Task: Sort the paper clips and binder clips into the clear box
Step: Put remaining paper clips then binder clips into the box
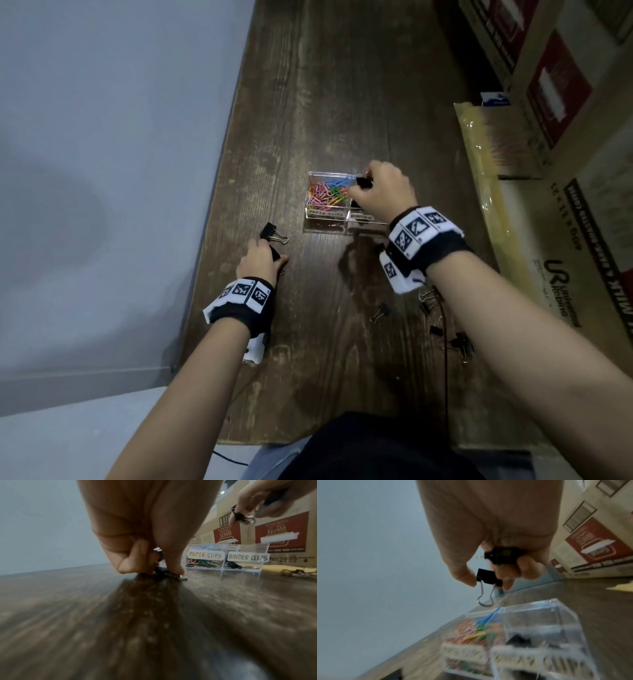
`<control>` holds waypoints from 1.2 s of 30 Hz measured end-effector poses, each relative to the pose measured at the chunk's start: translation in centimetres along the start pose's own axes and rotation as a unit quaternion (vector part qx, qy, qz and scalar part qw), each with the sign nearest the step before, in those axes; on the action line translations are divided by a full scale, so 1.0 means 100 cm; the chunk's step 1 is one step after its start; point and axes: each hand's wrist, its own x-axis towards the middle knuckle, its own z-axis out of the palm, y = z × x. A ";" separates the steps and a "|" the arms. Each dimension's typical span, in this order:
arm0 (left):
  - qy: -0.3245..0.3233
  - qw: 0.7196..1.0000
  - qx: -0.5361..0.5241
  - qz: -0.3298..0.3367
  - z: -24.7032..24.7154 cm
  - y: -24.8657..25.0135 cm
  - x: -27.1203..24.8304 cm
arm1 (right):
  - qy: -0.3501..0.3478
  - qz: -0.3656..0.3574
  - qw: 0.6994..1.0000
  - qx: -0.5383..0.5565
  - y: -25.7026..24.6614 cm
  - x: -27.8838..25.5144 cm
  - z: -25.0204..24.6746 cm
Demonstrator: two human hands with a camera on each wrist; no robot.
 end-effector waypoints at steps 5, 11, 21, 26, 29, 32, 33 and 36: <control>-0.037 0.999 -0.020 0.029 -0.008 0.000 0.003 | -0.118 0.000 0.990 -0.083 0.010 0.033 0.007; -0.043 0.971 -0.157 0.175 -0.033 0.078 0.018 | -0.125 0.003 0.992 -0.030 0.028 0.026 0.000; 0.029 0.951 0.104 0.291 0.001 0.180 0.058 | 0.032 0.125 0.985 0.112 0.100 -0.050 -0.021; 0.086 0.942 -0.052 0.320 -0.008 0.139 0.046 | 0.015 0.133 0.983 0.122 0.101 -0.065 -0.002; 0.186 0.952 -0.109 0.216 -0.020 0.088 0.043 | -0.015 0.113 0.987 0.112 0.088 -0.071 0.012; 0.170 0.983 -0.042 0.064 -0.019 0.040 0.035 | -0.026 0.076 0.995 0.057 0.076 -0.069 0.027; 0.143 0.988 -0.015 0.049 -0.017 0.027 0.032 | -0.032 0.070 0.996 0.035 0.072 -0.066 0.032; 0.047 0.995 0.039 0.074 -0.010 0.002 0.030 | -0.039 0.059 0.997 -0.036 0.065 -0.062 0.043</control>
